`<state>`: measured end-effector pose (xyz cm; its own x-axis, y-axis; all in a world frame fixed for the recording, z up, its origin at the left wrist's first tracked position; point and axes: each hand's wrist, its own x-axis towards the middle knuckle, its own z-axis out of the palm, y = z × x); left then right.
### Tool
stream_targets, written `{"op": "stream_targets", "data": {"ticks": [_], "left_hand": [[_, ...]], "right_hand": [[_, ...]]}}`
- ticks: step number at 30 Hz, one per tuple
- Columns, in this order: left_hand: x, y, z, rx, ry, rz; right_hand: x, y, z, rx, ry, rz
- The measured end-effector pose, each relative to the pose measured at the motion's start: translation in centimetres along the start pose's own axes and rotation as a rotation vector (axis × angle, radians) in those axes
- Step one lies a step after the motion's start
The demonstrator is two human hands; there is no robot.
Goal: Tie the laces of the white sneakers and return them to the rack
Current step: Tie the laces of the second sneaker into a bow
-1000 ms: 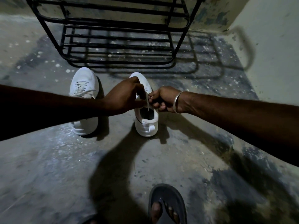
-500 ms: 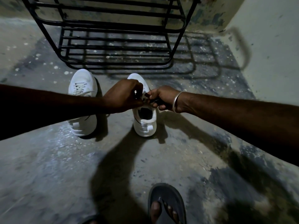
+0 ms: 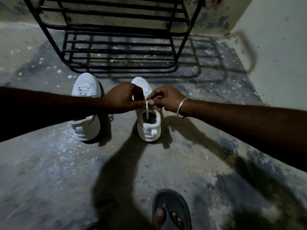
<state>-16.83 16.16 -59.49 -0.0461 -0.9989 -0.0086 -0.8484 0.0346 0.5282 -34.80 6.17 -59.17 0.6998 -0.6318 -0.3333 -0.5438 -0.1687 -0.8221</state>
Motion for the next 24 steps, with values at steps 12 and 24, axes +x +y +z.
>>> {"op": "stream_targets", "data": {"ticks": [12,24], "left_hand": [[0.0,-0.7,0.5,-0.512,-0.023,-0.295],[0.0,-1.3,1.5,-0.603,-0.123,-0.314]], "right_hand": [[-0.1,0.2,-0.5,0.03,0.009,0.109],[-0.3,-0.1,0.3,-0.034,-0.059,0.063]]}}
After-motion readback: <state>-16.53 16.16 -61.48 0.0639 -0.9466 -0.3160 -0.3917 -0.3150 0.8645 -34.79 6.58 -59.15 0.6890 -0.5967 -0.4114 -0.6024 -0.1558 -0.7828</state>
